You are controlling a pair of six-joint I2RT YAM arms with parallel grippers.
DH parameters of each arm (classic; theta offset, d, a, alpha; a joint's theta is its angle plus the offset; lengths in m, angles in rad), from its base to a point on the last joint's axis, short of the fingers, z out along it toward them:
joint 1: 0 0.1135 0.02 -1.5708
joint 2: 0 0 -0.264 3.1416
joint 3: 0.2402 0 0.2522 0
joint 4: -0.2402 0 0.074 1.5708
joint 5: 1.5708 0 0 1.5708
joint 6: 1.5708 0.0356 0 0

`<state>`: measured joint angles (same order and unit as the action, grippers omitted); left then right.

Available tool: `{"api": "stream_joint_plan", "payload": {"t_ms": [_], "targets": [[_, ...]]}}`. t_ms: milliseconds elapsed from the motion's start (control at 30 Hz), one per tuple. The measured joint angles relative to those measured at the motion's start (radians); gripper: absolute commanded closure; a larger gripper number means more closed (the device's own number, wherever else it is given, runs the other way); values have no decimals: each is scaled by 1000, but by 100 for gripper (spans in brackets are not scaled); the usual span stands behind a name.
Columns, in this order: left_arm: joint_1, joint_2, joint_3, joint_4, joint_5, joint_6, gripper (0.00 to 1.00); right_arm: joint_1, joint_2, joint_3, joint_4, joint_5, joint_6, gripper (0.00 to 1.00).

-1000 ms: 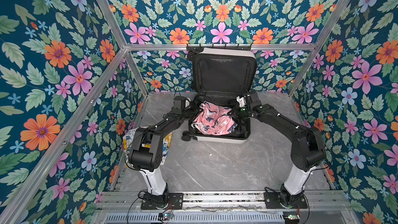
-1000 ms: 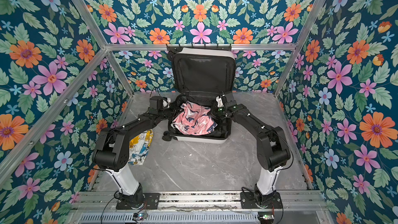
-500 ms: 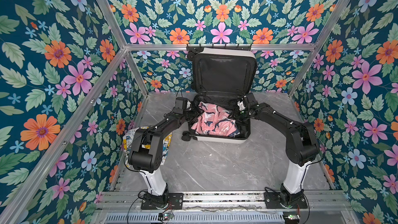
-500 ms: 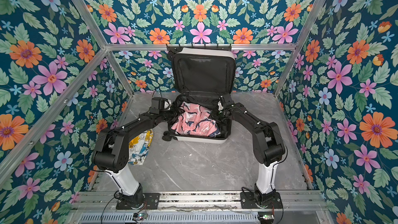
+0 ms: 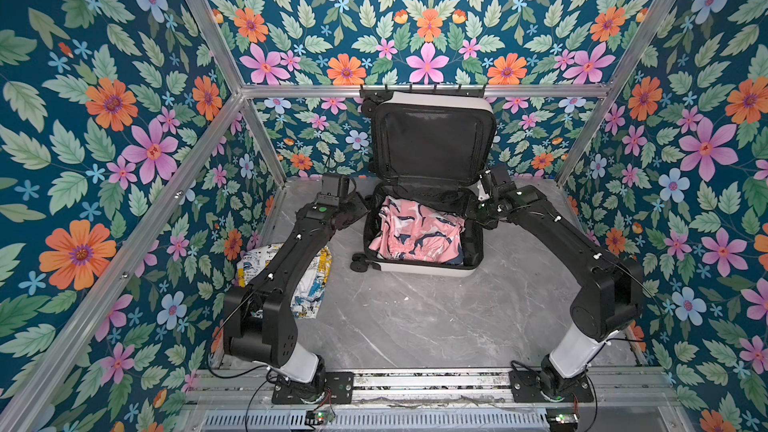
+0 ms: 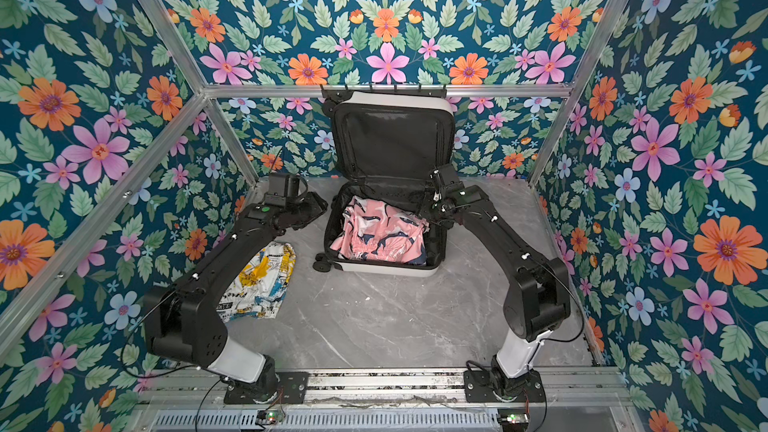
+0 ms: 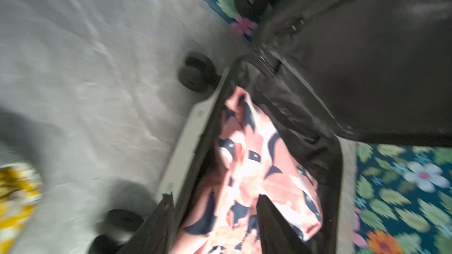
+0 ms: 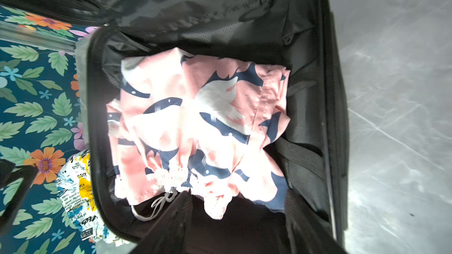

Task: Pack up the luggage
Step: 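Move the left gripper to the white-yellow shorts while the right gripper withdraws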

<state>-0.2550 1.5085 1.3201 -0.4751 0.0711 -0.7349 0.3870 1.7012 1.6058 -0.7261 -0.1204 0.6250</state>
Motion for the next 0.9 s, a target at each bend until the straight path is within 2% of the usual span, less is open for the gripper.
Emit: {"api": "stream_joint_plan", "payload": {"t_ms": [167, 333, 600, 800, 900], "targets": [[53, -84, -141, -90, -159, 47, 39, 68, -21, 75, -10, 16, -47, 41], [90, -112, -324, -130, -249, 65, 33, 181, -15, 117, -6, -24, -82, 37], [125, -51, -474, -93, -301, 64, 29, 285, -32, 66, 1, -92, -85, 37], [154, 34, -516, -21, -291, 82, 29, 288, -127, -19, 22, -110, -78, 37], [162, 56, -528, 25, -287, 84, 32, 290, -148, -47, 28, -111, -77, 37]]}}
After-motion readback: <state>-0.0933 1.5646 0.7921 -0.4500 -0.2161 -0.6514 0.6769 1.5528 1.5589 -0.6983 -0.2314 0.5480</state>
